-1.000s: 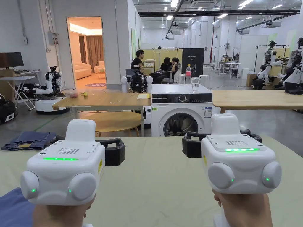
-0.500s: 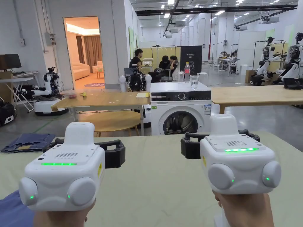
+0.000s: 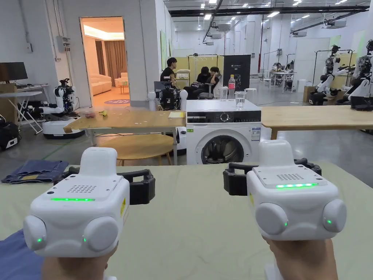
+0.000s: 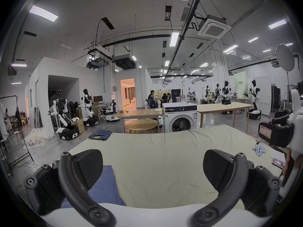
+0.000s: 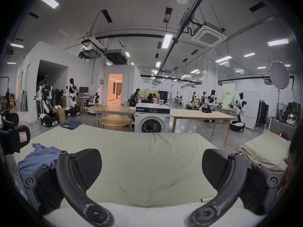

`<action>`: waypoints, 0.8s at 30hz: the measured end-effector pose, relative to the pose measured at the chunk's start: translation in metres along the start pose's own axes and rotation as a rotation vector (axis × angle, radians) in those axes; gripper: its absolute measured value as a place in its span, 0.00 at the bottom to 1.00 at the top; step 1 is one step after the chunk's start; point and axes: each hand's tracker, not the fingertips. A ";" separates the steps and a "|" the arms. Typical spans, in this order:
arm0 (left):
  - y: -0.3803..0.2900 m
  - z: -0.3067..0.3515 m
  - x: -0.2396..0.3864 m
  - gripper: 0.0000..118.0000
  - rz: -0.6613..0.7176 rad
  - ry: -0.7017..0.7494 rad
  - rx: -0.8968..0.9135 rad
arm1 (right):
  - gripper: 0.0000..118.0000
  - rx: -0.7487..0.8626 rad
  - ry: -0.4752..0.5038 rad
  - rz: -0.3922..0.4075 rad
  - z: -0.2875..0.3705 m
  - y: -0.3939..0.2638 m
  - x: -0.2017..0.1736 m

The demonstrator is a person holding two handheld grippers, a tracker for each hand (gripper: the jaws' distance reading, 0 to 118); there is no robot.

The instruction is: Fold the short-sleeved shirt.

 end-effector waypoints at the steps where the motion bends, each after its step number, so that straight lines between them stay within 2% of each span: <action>1: 0.001 0.001 0.000 1.00 0.000 0.001 0.005 | 1.00 0.001 -0.001 0.000 0.000 0.000 0.000; 9: 0.001 0.000 0.002 1.00 0.003 -0.004 0.003 | 1.00 -0.015 0.009 -0.003 0.000 -0.002 0.002; 17: -0.004 -0.003 0.004 1.00 0.000 -0.017 -0.021 | 1.00 -0.026 -0.006 0.029 -0.001 -0.007 -0.002; 18: -0.005 -0.003 0.004 1.00 0.003 -0.022 -0.024 | 0.97 -0.023 -0.006 0.026 -0.001 -0.007 -0.001; 19: -0.005 -0.003 0.004 0.90 0.006 -0.033 -0.025 | 0.77 -0.020 0.007 0.004 0.001 -0.007 0.000; 20: -0.005 -0.001 0.005 0.56 0.000 -0.046 -0.009 | 0.39 -0.017 0.023 -0.018 0.002 -0.006 0.002; 21: -0.006 -0.002 0.007 0.06 -0.008 -0.041 0.004 | 0.00 -0.017 0.006 -0.015 0.002 -0.006 0.002; 22: -0.010 -0.001 0.006 0.00 -0.001 0.059 -0.001 | 0.00 0.037 -0.070 0.003 0.003 -0.011 0.001; 24: -0.011 0.002 0.005 0.00 -0.014 -0.029 0.018 | 0.00 0.025 -0.033 0.014 0.006 -0.017 -0.001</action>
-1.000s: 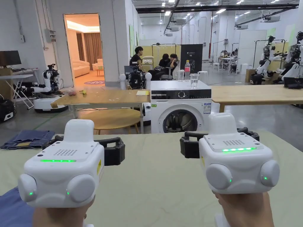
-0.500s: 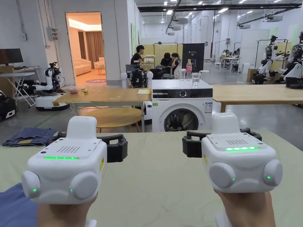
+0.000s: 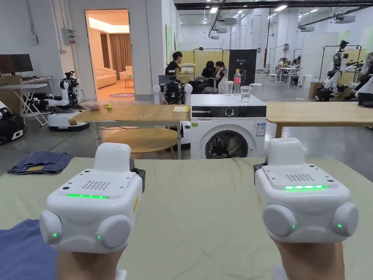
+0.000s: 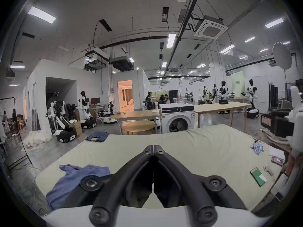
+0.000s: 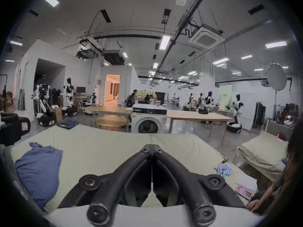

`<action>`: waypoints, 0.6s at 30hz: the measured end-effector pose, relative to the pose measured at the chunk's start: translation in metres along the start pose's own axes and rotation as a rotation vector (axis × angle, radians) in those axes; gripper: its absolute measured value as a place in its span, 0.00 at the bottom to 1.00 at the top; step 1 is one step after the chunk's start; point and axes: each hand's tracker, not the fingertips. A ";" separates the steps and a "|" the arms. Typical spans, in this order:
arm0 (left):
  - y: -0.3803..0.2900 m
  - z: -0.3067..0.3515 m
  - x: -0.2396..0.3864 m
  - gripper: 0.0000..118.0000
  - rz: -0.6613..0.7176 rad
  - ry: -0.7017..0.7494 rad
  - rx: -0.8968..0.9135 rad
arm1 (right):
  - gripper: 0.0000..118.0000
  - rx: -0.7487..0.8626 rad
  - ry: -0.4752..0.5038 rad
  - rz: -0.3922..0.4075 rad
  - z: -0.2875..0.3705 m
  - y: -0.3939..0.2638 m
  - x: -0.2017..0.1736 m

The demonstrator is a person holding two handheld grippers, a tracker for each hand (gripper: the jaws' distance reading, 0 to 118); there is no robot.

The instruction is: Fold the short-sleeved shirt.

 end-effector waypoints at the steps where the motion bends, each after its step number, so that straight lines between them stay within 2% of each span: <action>1: 0.000 0.000 -0.002 0.00 -0.010 0.006 -0.006 | 0.00 -0.010 0.022 -0.003 0.000 -0.001 -0.001; 4: -0.003 0.002 -0.015 0.00 -0.015 0.065 -0.014 | 0.00 -0.009 0.023 0.002 -0.002 0.004 -0.015; 6: -0.007 0.013 -0.042 0.00 0.012 0.111 -0.027 | 0.00 -0.013 0.085 0.010 -0.006 0.010 -0.035; 8: -0.010 0.026 -0.072 0.00 0.013 0.213 -0.038 | 0.00 -0.010 0.155 0.025 -0.006 0.007 -0.073; 14: -0.034 0.089 -0.187 0.00 0.082 0.533 -0.100 | 0.00 -0.029 0.459 0.069 0.007 0.006 -0.197; 18: -0.062 0.100 -0.228 0.00 0.087 0.594 -0.220 | 0.00 -0.046 0.553 0.097 0.011 -0.008 -0.244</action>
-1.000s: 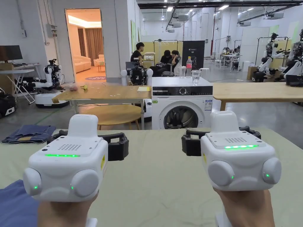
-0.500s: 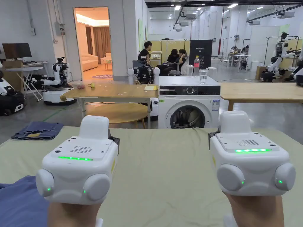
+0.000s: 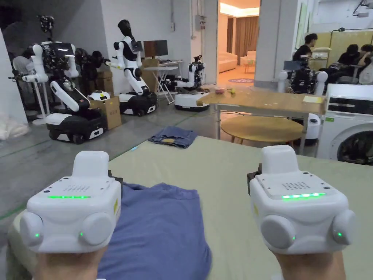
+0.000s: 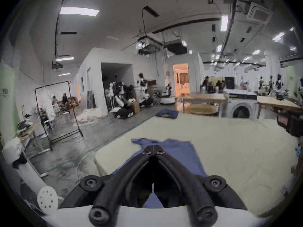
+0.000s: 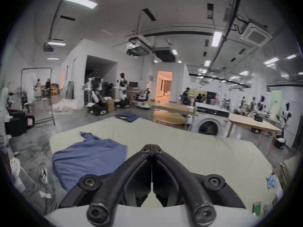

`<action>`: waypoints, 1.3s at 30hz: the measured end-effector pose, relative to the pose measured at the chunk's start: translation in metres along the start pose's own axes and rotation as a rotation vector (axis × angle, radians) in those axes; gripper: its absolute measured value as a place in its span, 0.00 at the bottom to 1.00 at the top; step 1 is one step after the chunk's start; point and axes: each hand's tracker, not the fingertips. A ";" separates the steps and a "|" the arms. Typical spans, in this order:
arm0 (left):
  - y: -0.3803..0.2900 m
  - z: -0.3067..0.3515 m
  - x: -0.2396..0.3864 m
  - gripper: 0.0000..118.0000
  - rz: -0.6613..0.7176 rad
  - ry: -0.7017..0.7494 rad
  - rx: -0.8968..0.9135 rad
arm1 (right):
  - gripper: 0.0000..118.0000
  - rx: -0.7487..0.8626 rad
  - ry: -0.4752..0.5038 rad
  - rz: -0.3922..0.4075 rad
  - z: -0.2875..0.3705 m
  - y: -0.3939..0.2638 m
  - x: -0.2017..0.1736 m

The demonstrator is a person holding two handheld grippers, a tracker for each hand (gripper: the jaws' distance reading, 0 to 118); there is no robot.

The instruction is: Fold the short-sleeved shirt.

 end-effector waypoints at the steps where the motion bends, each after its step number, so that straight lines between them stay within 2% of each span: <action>1: -0.005 -0.015 0.000 0.00 -0.007 -0.028 -0.044 | 0.00 -0.005 0.005 0.000 -0.006 -0.006 -0.006; 5: -0.037 -0.096 0.019 0.00 -0.058 -0.176 -0.274 | 0.00 -0.055 0.040 -0.014 -0.035 -0.026 -0.008; 8: -0.068 -0.184 0.038 0.00 0.018 -0.249 -0.496 | 0.00 -0.118 0.023 0.015 -0.064 -0.044 -0.008; 11: -0.083 -0.252 0.067 0.00 -0.007 -0.273 -0.577 | 0.00 -0.170 0.015 0.015 -0.091 -0.059 -0.003; 13: -0.087 -0.283 0.083 0.00 -0.026 -0.339 -0.608 | 0.00 -0.187 0.006 0.019 -0.107 -0.066 0.002; 14: -0.087 -0.295 0.090 0.18 -0.028 -0.330 -0.608 | 0.00 -0.195 -0.001 0.021 -0.114 -0.068 0.004; 16: -0.087 -0.321 0.103 0.95 -0.022 -0.342 -0.595 | 0.00 -0.212 -0.018 0.017 -0.128 -0.072 0.010; 17: -0.089 -0.330 0.104 1.00 -0.025 -0.350 -0.602 | 0.00 -0.217 -0.020 0.013 -0.133 -0.074 0.012; 18: -0.090 -0.340 0.112 0.99 -0.010 -0.371 -0.541 | 0.00 -0.221 -0.021 0.010 -0.137 -0.076 0.014; 19: -0.097 -0.353 0.120 0.99 -0.058 -0.350 -0.632 | 0.00 -0.226 -0.027 0.009 -0.141 -0.079 0.016; 25: -0.153 -0.396 0.165 0.99 -0.169 -0.313 -0.764 | 0.00 -0.260 -0.058 0.010 -0.153 -0.093 0.027; 27: -0.150 -0.387 0.157 0.97 -0.163 -0.325 -0.685 | 0.00 -0.268 -0.070 0.007 -0.153 -0.095 0.034; 28: -0.147 -0.382 0.153 0.86 -0.159 -0.322 -0.679 | 0.01 -0.273 -0.077 0.004 -0.152 -0.097 0.037; 30: -0.143 -0.369 0.143 0.52 -0.143 -0.354 -0.625 | 0.01 -0.273 -0.089 -0.001 -0.148 -0.098 0.044; 31: -0.138 -0.365 0.136 0.23 -0.119 -0.357 -0.609 | 0.01 -0.272 -0.097 -0.002 -0.144 -0.098 0.048; 32: -0.135 -0.364 0.131 0.00 -0.114 -0.353 -0.623 | 0.01 -0.269 -0.103 -0.004 -0.140 -0.098 0.051; 34: -0.133 -0.366 0.122 0.00 -0.121 -0.345 -0.625 | 0.01 -0.267 -0.115 -0.031 -0.132 -0.098 0.064; 36: -0.130 -0.366 0.118 0.00 -0.059 -0.370 -0.662 | 0.01 -0.272 -0.130 -0.059 -0.123 -0.098 0.077; 39: -0.096 -0.344 0.138 0.00 -0.024 -0.414 -0.551 | 0.01 -0.264 -0.177 -0.062 -0.103 -0.095 0.103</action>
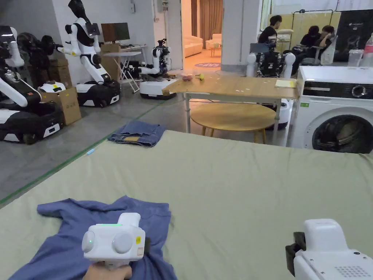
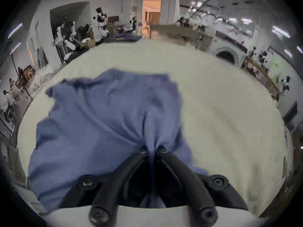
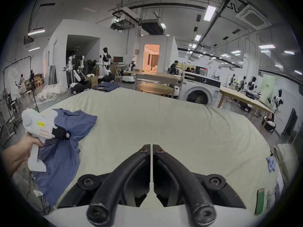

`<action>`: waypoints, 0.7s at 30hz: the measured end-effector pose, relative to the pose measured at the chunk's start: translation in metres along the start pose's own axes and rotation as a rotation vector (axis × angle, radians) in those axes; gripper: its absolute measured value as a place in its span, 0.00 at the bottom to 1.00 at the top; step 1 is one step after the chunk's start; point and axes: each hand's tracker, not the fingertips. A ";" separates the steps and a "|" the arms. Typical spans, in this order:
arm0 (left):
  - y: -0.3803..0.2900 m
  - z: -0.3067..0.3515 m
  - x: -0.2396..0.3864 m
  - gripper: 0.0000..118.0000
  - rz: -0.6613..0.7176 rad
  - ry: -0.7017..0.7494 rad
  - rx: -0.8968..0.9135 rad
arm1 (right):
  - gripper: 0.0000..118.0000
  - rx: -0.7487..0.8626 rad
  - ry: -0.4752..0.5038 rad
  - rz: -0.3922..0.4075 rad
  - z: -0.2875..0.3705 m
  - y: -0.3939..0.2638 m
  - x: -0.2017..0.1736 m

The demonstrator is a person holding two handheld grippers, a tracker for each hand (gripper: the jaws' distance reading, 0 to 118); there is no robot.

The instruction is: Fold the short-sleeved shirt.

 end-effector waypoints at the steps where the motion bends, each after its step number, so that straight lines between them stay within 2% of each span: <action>1: 0.008 0.012 0.018 0.00 -0.011 -0.024 0.039 | 0.01 0.005 -0.024 -0.008 0.006 0.000 0.012; 5: 0.035 0.046 0.104 0.00 -0.099 -0.171 0.123 | 0.01 0.018 -0.115 -0.088 0.038 -0.001 0.068; 8: 0.054 0.072 0.185 0.00 -0.142 -0.317 0.191 | 0.01 0.033 -0.195 -0.099 0.065 -0.006 0.111; 12: 0.062 0.108 0.308 0.00 -0.269 -0.494 0.248 | 0.01 0.042 -0.282 -0.123 0.098 -0.014 0.163; 16: 0.047 0.122 0.416 0.00 -0.343 -0.663 0.225 | 0.01 0.038 -0.371 -0.140 0.122 -0.028 0.211; 19: 0.019 0.095 0.468 0.00 -0.416 -0.648 0.124 | 0.01 0.016 -0.413 -0.155 0.131 -0.043 0.240; 21: -0.008 0.062 0.490 0.00 -0.543 -0.503 0.068 | 0.01 0.003 -0.437 -0.167 0.134 -0.054 0.254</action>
